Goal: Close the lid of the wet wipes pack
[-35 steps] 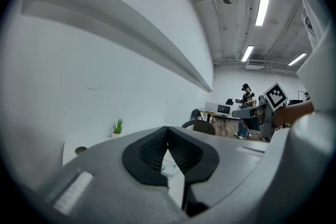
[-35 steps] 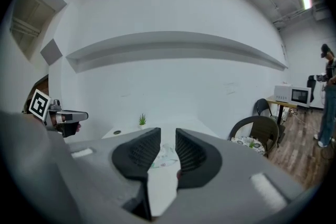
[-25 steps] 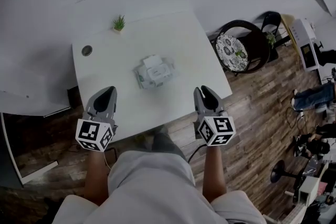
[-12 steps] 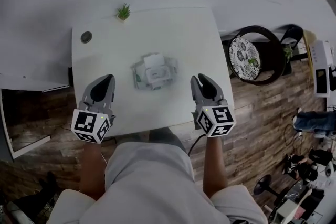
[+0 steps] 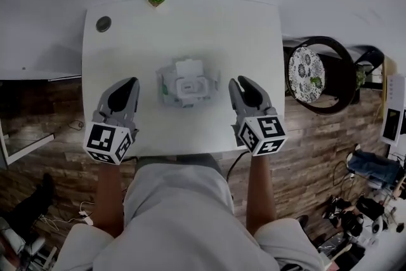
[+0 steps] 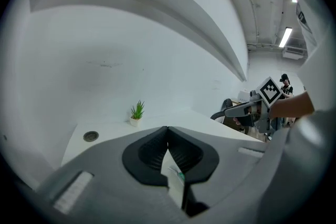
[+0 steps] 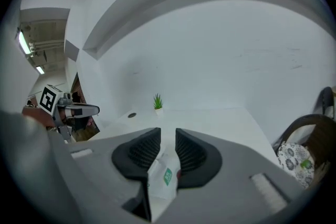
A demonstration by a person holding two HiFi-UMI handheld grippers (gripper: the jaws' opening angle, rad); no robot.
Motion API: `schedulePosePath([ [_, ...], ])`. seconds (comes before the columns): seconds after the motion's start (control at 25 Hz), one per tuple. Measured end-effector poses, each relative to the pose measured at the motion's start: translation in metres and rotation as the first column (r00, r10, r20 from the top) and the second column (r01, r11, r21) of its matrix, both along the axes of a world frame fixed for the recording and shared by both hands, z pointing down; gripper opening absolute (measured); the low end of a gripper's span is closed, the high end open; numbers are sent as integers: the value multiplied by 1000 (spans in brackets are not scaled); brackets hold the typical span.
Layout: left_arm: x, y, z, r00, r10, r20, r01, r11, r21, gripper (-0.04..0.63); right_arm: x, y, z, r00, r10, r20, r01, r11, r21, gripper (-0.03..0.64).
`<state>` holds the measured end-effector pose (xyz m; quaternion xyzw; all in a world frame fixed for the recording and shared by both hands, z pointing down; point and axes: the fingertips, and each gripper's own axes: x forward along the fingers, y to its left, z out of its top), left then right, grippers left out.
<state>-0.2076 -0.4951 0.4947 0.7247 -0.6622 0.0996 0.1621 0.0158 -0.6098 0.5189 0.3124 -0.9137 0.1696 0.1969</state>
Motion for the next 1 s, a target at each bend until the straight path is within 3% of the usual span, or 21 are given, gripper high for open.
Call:
schedulePosePath([
  [0.56,-2,-4,69,997,-55,-51,47,989,-141,0,-59,-20,62,980,-199,-30,194,974,-113,95],
  [1.0,1,-5,93,996,-71,-54,60,980,-191,0,-99,-21,98,894,-445,-52,428,882,-196,95],
])
